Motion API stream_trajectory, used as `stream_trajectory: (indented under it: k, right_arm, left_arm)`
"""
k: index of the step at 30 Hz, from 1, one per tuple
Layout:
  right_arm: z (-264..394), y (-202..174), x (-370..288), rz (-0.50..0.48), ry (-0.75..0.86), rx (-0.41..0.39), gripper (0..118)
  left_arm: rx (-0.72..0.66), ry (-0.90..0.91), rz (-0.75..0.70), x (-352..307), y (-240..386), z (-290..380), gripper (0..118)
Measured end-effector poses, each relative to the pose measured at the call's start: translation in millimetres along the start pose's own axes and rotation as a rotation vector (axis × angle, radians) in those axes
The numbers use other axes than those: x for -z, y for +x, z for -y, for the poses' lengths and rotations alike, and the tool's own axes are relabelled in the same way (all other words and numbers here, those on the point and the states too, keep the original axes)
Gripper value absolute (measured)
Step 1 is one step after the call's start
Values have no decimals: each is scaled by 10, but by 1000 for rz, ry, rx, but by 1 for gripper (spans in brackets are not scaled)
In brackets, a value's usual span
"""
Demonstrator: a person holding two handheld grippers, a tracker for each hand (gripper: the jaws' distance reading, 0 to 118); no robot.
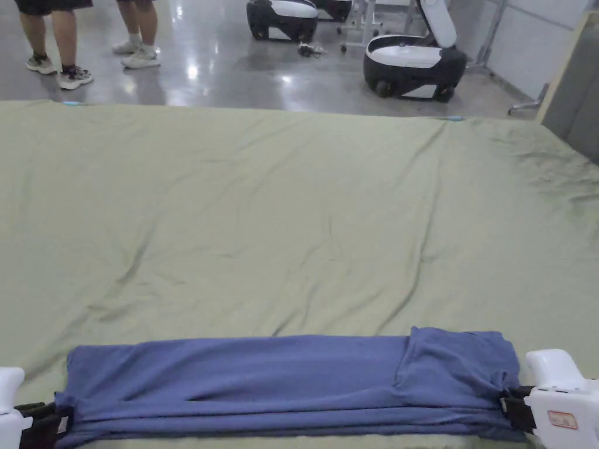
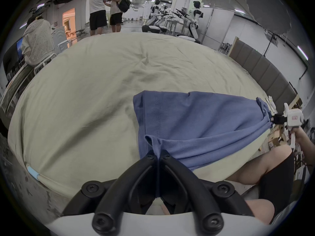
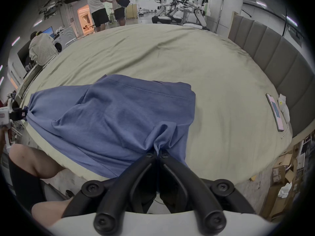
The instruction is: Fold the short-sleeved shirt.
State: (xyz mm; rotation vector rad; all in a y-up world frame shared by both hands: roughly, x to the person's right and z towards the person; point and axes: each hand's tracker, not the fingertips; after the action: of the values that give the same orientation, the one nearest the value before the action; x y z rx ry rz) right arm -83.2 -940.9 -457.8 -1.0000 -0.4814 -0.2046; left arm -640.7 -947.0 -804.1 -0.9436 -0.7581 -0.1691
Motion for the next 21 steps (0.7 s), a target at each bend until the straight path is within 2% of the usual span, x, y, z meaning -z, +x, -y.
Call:
stream_trajectory:
  k: [1,2,3,4,5,6,7,8,9,10,11,12,13,14,16,18,21]
  right_arm:
    - [-3,-19,2,5,1,4,3]
    - [-7,-24,-41,14,10,10,15]
    - [-4,-32,-113,28,30,17,33]
    - [2,-10,-195,61,53,30,66]
    - [24,17,-294,60,62,45,111]
    - [47,21,-432,59,103,55,118]
    - [82,-25,-635,81,180,46,114]
    - [117,-100,-805,139,295,20,107]
    - [133,-166,-932,156,358,-11,99]
    - [118,-299,-1105,138,405,-32,87]
    - [87,-452,-1258,109,432,-34,53]
    - [69,-549,-1317,96,447,-25,25]
    - [37,-674,-1361,77,444,-22,7]
    - [-15,-819,-1415,73,447,-26,7]
    - [-117,-1073,-1486,-12,453,-26,1]
    - [-180,-1322,-1523,-68,449,-29,1]
    - [-249,-1648,-1582,-133,453,-72,0]
  left_arm:
    - [-27,0,13,0,-5,3,1]
    - [-61,9,35,-31,-24,-7,7]
    - [-94,12,53,-90,-44,-25,18]
    - [-121,7,46,-189,-36,-54,42]
    - [-130,-5,35,-305,-36,-70,86]
    - [-142,7,59,-424,-77,-61,108]
    - [-160,56,129,-586,-113,-59,115]
    - [-178,89,166,-724,-177,-73,115]
    - [-189,98,189,-816,-241,-87,115]
    - [-197,103,226,-917,-260,-102,115]
    - [-208,105,277,-994,-280,-113,112]
    - [-218,118,328,-1035,-300,-108,101]
    - [-227,139,377,-1074,-298,-126,67]
    - [-220,143,390,-1032,-307,-142,0]
    - [-224,157,297,-955,-294,-146,0]
    - [-253,63,472,-778,-420,-177,0]
    - [-329,23,576,-474,-716,-194,0]
